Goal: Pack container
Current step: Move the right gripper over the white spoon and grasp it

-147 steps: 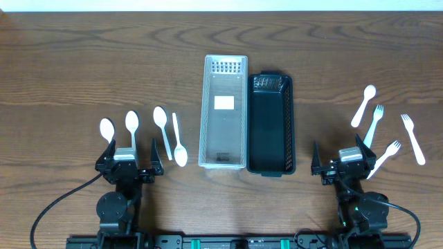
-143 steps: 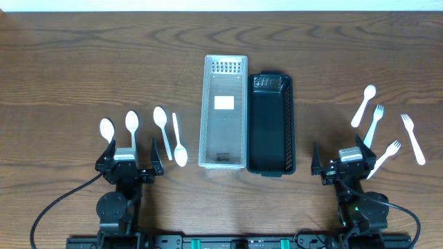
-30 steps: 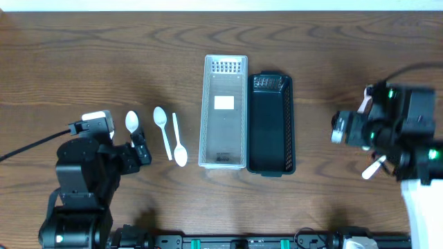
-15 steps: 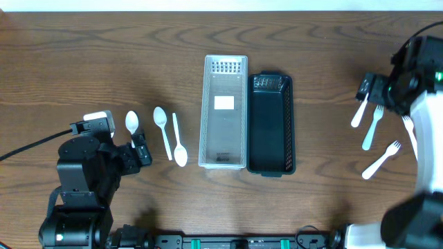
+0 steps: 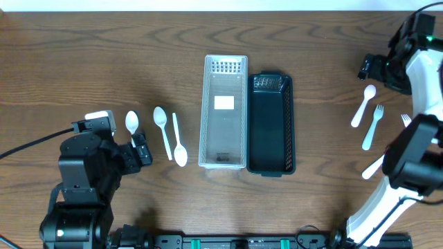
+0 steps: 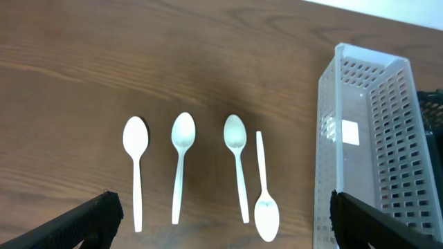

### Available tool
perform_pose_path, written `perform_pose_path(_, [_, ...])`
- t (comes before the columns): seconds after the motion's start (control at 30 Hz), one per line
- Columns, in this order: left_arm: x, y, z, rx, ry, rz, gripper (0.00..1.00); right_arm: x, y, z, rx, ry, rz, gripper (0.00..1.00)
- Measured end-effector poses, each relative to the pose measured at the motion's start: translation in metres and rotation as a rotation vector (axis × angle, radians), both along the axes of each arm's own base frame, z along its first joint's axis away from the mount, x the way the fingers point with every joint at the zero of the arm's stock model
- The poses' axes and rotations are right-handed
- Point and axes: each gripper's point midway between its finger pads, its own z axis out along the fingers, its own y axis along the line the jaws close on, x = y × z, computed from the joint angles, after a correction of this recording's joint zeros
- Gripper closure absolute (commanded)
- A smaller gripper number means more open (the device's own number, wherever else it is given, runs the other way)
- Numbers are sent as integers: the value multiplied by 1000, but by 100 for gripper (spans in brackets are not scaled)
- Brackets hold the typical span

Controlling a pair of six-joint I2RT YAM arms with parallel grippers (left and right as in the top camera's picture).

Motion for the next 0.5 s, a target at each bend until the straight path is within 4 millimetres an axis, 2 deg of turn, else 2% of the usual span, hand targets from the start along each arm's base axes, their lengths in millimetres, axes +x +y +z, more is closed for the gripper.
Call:
perform_pose_path(0.2, [1, 0, -6, 1, 30, 0, 2, 1, -6, -36, 1, 62, -9, 1])
perform_pose_path(0.5, [1, 0, -8, 1, 37, 0, 2, 6, -12, -64, -1, 83, -2, 1])
